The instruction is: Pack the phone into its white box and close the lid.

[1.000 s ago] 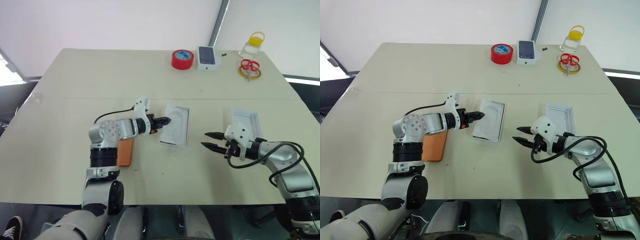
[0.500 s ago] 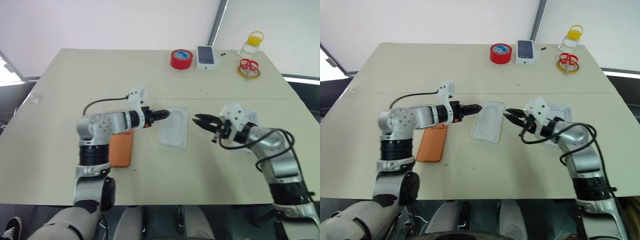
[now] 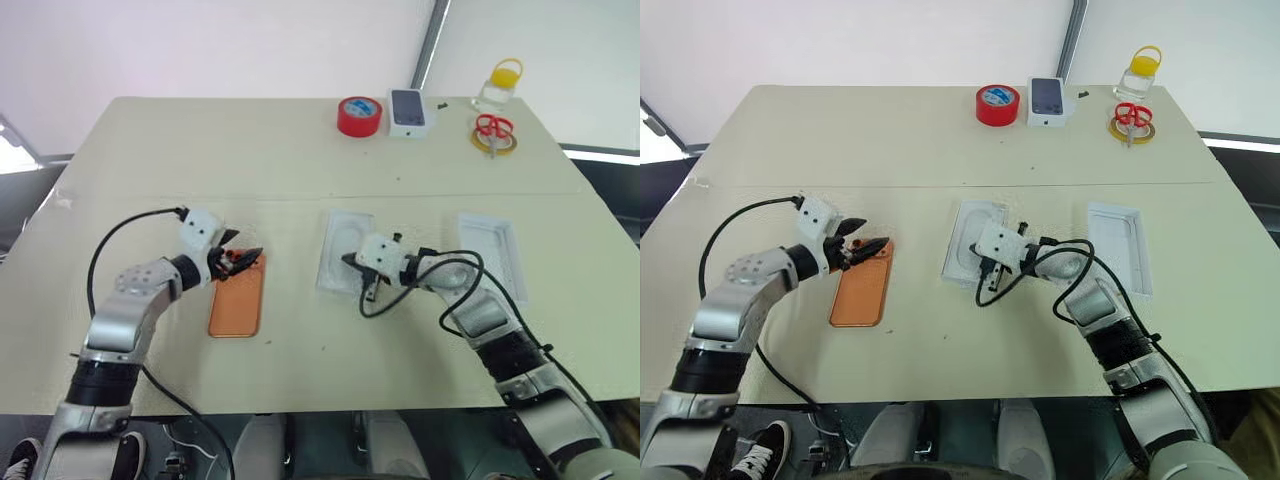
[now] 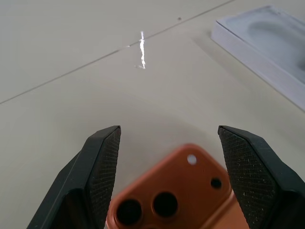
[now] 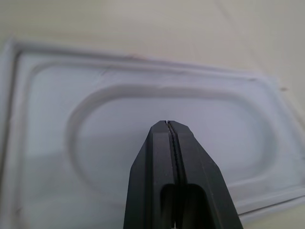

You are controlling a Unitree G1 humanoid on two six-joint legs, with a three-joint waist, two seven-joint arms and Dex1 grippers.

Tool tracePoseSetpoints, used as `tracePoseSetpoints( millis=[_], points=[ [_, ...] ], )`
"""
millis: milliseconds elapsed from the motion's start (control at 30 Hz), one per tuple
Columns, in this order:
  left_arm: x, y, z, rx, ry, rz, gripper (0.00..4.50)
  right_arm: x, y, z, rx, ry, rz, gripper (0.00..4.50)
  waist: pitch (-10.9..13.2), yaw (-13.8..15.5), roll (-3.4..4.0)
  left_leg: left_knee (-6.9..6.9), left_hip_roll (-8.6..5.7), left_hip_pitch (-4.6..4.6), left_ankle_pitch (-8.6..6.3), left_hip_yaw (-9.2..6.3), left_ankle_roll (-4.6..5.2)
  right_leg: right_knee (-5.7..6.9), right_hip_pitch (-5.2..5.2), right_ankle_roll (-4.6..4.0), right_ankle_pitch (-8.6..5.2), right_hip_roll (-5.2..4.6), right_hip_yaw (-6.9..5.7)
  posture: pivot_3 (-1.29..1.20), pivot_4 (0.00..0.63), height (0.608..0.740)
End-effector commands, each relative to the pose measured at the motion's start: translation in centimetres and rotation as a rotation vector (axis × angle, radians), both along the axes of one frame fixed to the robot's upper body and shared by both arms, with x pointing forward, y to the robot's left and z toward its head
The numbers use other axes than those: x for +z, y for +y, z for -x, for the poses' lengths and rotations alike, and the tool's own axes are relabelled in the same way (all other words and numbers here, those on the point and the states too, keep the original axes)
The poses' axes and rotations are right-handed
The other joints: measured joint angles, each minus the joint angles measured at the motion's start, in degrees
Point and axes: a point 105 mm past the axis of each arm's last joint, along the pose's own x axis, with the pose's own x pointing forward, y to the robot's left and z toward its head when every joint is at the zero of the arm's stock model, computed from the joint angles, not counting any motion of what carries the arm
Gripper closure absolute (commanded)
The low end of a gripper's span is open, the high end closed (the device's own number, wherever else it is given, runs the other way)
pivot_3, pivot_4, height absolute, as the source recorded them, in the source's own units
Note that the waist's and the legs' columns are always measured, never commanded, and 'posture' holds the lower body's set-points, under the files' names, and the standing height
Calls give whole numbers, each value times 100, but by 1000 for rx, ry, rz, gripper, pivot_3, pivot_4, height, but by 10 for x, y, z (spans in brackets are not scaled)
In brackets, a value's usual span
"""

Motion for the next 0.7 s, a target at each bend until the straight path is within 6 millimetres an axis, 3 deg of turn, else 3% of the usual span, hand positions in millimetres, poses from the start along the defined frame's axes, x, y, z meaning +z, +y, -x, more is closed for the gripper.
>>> tracePoseSetpoints(
  millis=[33, 233, 367, 533, 700],
  points=[
    [19, 5, 1, -8, -73, 26, 1035, -6, -6, 13, 79, 40, 76, 4488, 0, -1, 0, 1, 0, 1, 0, 0, 0, 0, 1, 0, 0, 0, -1, 0, 150, 740],
    [26, 7, -2, 13, -58, 116, 1035, -7, -9, 35, 185, 98, 71, 4488, -2, -4, -2, 1, 5, 10, 0, -2, 1, 1, 11, 4, 1, 4, -6, 0, 150, 740],
    [24, 9, 1, 2, -3, 141, 1035, -12, -24, 48, 224, 136, 102, 4488, -2, -5, -3, 1, 4, 11, 0, -2, 2, 2, 13, 18, 9, 6, -7, 0, 150, 740],
    [26, 11, 1, 0, 6, 145, 1035, -10, -46, 47, 197, 144, 146, 4488, -2, 33, -3, 2, 3, 18, -1, -2, 2, -1, 22, 10, 4, 6, -7, 0, 150, 740],
    [22, 11, 1, 4, 42, 146, 1035, 0, -45, 42, 212, 75, 144, 4488, -2, 105, -4, 5, 4, 22, -1, -3, 2, -1, 27, 3, 0, 6, -8, 0, 150, 740]
  ],
)
